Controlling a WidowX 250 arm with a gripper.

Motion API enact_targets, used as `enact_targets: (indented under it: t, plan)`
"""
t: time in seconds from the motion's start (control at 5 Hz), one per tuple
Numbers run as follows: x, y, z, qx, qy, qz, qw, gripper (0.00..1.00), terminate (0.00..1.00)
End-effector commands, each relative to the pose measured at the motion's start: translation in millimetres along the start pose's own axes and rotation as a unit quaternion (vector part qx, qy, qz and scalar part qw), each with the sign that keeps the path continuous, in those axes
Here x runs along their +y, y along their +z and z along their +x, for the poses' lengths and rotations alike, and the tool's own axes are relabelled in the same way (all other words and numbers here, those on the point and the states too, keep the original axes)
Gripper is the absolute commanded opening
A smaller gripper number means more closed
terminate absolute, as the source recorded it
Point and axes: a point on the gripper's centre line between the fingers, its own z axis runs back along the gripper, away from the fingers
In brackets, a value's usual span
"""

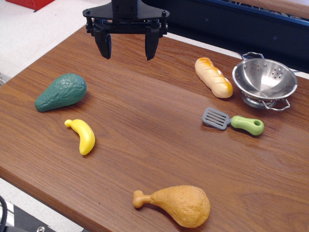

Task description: Put banana in colander

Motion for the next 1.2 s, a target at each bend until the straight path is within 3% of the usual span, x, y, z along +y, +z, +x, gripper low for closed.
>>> enact_targets:
  t: [0.0, 0.4, 0.6, 0.8, 1.0]
  plan:
    - [0, 0, 0, 0.0, 0.0, 0.0, 1.0, 1.0, 0.0]
    - [26, -17, -39, 0.004, 0.076, 0.002, 0.9971, 1.0, 0.0]
    - [34, -29, -47, 0.001, 0.101, 0.027, 0.9945, 1.0, 0.0]
    - [45, -42, -48, -0.009, 0.128, 0.034, 0.9912, 1.0, 0.0]
    - [54, -50, -59, -0.013, 0.098, 0.035, 0.9945, 1.0, 0.0]
